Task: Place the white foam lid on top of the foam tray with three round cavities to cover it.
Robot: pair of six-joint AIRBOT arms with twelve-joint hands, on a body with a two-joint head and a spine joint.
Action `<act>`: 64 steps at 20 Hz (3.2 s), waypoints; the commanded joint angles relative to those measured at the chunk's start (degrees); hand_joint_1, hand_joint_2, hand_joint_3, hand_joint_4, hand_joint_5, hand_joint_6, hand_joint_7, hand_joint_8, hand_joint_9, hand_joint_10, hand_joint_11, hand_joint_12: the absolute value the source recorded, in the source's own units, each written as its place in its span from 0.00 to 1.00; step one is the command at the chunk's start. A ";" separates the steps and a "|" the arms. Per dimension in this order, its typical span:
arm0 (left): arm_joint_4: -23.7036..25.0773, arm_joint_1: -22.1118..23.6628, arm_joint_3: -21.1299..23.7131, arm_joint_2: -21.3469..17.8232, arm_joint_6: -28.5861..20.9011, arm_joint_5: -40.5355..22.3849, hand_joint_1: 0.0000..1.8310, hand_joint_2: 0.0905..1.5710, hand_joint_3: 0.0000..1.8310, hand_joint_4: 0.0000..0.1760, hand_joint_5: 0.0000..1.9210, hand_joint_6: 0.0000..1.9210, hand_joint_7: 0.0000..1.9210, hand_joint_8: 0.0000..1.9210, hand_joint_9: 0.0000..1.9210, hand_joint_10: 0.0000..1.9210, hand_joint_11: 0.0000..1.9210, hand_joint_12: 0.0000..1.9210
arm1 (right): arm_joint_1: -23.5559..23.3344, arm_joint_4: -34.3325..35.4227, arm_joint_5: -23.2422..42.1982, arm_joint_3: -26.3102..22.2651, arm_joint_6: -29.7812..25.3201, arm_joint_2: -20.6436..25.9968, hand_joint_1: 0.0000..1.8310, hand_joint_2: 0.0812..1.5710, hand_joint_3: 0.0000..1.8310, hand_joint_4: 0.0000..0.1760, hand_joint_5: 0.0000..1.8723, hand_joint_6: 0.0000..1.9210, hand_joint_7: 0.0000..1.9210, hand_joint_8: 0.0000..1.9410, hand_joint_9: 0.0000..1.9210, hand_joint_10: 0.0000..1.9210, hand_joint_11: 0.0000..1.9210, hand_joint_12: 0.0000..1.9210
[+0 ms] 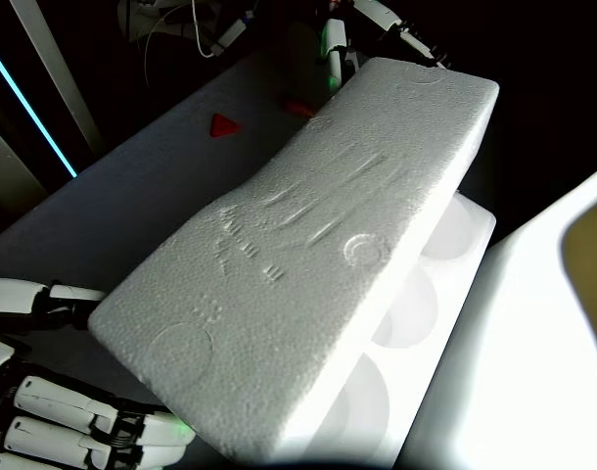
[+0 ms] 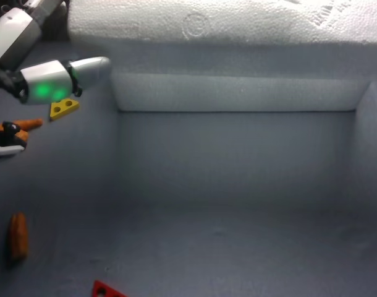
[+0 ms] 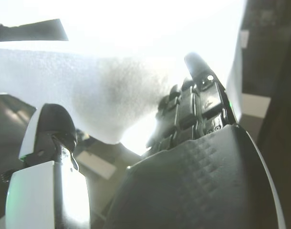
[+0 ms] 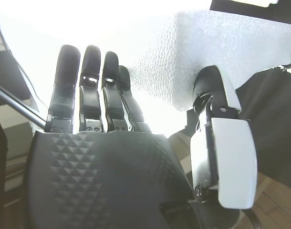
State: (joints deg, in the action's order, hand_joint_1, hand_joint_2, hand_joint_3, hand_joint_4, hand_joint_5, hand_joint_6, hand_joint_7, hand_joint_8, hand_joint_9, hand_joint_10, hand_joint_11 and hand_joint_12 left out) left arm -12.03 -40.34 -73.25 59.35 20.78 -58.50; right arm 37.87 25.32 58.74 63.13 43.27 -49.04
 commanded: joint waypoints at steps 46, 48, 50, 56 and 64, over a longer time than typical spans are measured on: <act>4.26 9.55 -15.03 10.08 -1.12 15.33 0.22 0.67 0.00 0.16 0.00 0.00 0.00 0.00 0.00 0.00 0.00 0.32 | -10.55 -1.45 -14.23 11.92 2.42 -7.09 0.24 0.79 0.00 0.00 0.00 0.00 0.00 0.00 0.00 0.00 0.00 0.26; 4.30 9.84 -15.59 10.45 -1.12 16.11 0.23 0.67 0.00 0.14 0.00 0.00 0.00 0.00 0.00 0.00 0.00 0.25 | -10.55 -0.97 -14.42 11.94 2.82 -7.00 0.24 0.80 0.00 0.00 0.00 0.00 0.00 0.00 0.00 0.00 0.00 0.21; 4.29 9.79 -15.78 10.60 -1.13 16.58 0.23 0.67 0.00 0.13 0.00 0.00 0.00 0.00 0.00 0.00 0.00 0.24 | -10.55 -0.48 -14.73 12.01 3.09 -6.93 0.24 0.80 0.00 0.00 0.00 0.00 0.00 0.00 0.00 0.00 0.00 0.18; 3.41 8.85 -15.88 10.61 -1.13 16.82 0.22 0.66 0.00 0.00 0.00 0.00 0.00 0.00 0.00 0.00 0.00 0.27 | -10.45 -0.25 -15.89 12.30 3.15 -6.92 0.23 0.79 0.00 0.00 0.00 0.00 0.00 0.00 0.00 0.00 0.00 0.11; 1.63 5.99 -14.90 9.57 -1.14 15.68 0.19 0.66 0.00 0.06 0.00 0.00 0.00 0.00 0.00 0.00 0.00 0.47 | -9.24 -0.23 -16.35 11.79 3.15 -6.27 0.23 0.78 0.00 0.00 0.00 0.00 0.00 0.00 0.00 0.00 0.00 0.32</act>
State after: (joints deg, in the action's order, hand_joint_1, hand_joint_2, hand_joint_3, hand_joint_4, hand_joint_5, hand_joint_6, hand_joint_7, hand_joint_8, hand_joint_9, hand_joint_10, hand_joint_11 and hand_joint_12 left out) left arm -11.05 -34.59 -88.49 69.12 19.64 -38.17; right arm 28.51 26.57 38.48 75.07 46.35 -55.83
